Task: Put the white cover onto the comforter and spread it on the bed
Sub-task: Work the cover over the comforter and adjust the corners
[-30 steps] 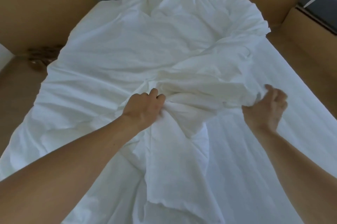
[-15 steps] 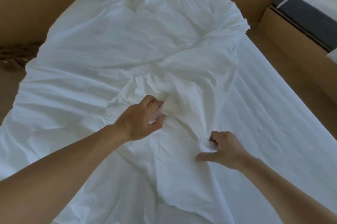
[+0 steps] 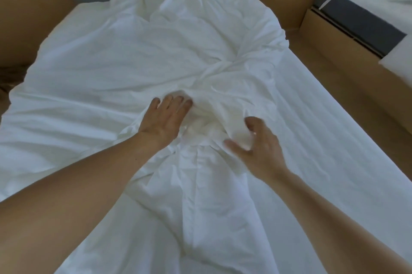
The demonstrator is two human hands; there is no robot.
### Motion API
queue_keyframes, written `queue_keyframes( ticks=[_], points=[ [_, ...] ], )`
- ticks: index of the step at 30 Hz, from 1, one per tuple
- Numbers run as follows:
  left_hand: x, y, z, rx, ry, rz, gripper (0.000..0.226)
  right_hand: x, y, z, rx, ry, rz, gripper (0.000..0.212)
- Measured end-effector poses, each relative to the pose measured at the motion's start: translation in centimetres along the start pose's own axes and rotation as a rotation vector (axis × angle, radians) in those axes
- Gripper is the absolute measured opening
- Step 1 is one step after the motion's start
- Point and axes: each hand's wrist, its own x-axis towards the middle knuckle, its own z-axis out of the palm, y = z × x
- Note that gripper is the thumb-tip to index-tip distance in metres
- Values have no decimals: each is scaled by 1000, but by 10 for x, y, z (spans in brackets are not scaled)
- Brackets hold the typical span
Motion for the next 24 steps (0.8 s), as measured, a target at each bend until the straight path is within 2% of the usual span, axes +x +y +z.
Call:
queue_keyframes(
  ticks=[1, 2, 3, 4, 5, 6, 8, 9, 11, 13, 14, 15, 17, 19, 21, 23, 24],
  points=[
    [4, -1, 1, -22, 10, 6, 59, 1, -1, 8, -154, -102, -22, 72],
    [8, -3, 1, -37, 26, 30, 48, 4, 1, 14, -264, -135, -28, 68],
    [9, -4, -1, -92, 47, 50, 41, 5, 2, 13, -251, -118, 4, 50],
    [10, -5, -5, -231, 75, 39, 38, 7, 6, 8, -143, -91, 70, 39],
    [7, -7, -10, -423, 106, -4, 38, 8, 12, 1, 41, -90, 157, 42],
    [2, -9, -20, -627, 137, -54, 39, 8, 18, -9, 273, -70, 272, 46],
    [-8, -13, -44, -911, 205, -135, 35, 10, 26, -40, 746, -47, 487, 40],
    [-12, -13, -57, -994, 212, -161, 28, 14, 31, -53, 811, -86, 548, 36],
    [-14, -12, -82, -1155, 118, -205, 22, 29, 43, -68, 684, -145, 611, 35],
    [-12, -14, -94, -1326, -30, -257, 17, 41, 46, -65, 367, 14, 556, 37],
    [-12, -17, -95, -1369, -65, -277, 15, 38, 40, -60, 230, 165, 429, 38],
    [-12, -21, -95, -1386, -75, -297, 16, 27, 30, -54, 199, 272, 240, 43],
    [-13, -29, -92, -1406, -104, -377, 23, -6, 1, -35, 226, 274, -170, 55],
    [-17, -33, -90, -1486, -187, -423, 29, -25, -17, -5, -42, 162, -410, 60],
    [-20, -35, -92, -1518, -235, -397, 33, -23, -27, 19, -219, 141, -407, 50],
    [-25, -36, -88, -1499, -214, -357, 31, -11, -38, 21, -176, 206, -293, 26],
    [-31, -38, -84, -1453, -161, -331, 23, -10, -45, 12, -67, 194, -223, 25]
  ],
)
